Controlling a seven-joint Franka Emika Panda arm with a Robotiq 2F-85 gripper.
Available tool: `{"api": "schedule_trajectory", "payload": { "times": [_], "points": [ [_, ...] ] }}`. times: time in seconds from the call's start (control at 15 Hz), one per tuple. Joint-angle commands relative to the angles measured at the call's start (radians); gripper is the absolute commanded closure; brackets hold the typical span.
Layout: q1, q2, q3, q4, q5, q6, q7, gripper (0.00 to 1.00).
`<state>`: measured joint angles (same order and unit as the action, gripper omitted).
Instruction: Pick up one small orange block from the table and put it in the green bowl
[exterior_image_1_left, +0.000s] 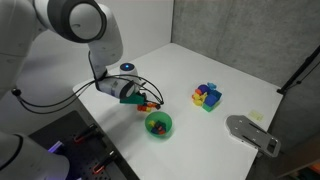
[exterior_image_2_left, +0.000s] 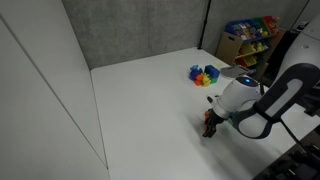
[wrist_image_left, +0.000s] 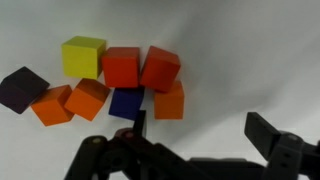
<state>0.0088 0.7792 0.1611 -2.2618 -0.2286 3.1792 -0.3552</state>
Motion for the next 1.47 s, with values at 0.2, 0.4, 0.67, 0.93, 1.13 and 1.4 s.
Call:
{"api": "schedule_trajectory", "payload": {
  "times": [0.2, 0.4, 0.67, 0.93, 1.13, 1.4],
  "points": [
    [-0.027, 0.015, 0.017, 0.009, -0.031, 0.017, 0.002, 0.00],
    [-0.030, 0.020, 0.021, 0.010, -0.031, 0.018, 0.000, 0.00],
    [-0.032, 0.027, 0.022, 0.012, -0.031, 0.018, 0.001, 0.16],
    [-0.026, 0.024, 0.016, 0.012, -0.031, 0.014, 0.003, 0.51],
    [-0.016, 0.013, 0.006, 0.010, -0.029, 0.006, 0.007, 0.75],
    [0.007, -0.038, -0.014, 0.008, -0.021, -0.023, 0.022, 0.90]
  ]
}}
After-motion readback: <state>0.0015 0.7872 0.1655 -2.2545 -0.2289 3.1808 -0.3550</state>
